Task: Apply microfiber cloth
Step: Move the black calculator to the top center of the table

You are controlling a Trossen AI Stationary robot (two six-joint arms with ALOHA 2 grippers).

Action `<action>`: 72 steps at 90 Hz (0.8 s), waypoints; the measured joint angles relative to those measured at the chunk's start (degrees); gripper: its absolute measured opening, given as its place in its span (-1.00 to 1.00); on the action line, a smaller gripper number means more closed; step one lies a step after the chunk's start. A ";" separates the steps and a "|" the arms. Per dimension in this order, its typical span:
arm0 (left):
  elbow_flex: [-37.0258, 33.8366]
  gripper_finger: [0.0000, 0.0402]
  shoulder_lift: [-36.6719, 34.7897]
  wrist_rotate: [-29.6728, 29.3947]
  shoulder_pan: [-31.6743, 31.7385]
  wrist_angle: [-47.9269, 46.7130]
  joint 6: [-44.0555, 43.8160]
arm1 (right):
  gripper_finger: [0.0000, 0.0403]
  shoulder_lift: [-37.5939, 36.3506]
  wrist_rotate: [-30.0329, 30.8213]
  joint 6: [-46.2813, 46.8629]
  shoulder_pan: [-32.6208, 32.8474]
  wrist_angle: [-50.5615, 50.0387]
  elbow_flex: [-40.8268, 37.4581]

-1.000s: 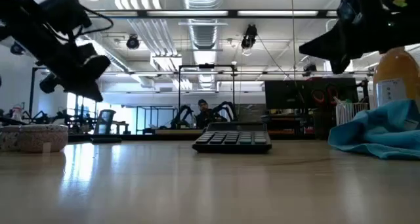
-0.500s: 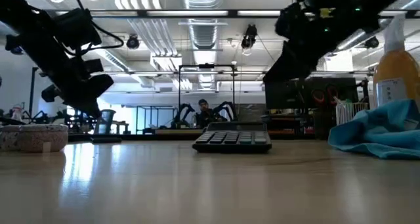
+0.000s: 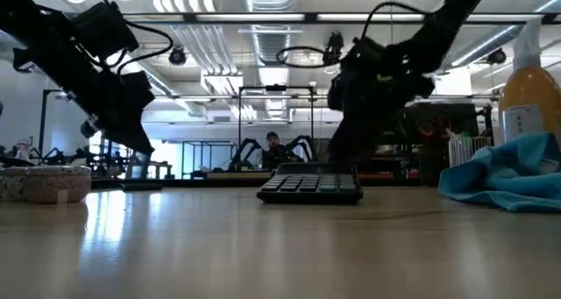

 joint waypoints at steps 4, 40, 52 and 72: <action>0.00 -0.95 0.01 0.18 -0.04 -0.14 0.00 | -0.12 1.55 -1.35 0.35 0.03 0.67 0.98; 0.00 -0.95 0.19 0.11 -0.11 -0.26 1.29 | -0.39 9.74 -4.21 0.42 -0.13 -0.49 9.81; 0.00 -0.95 0.19 0.09 -0.11 -0.27 1.46 | -0.61 10.57 -4.66 -0.01 -0.35 -2.69 11.80; 0.00 -0.95 0.19 -0.07 -0.11 -0.23 2.61 | -0.95 11.61 -4.97 -2.61 -0.30 -8.70 14.93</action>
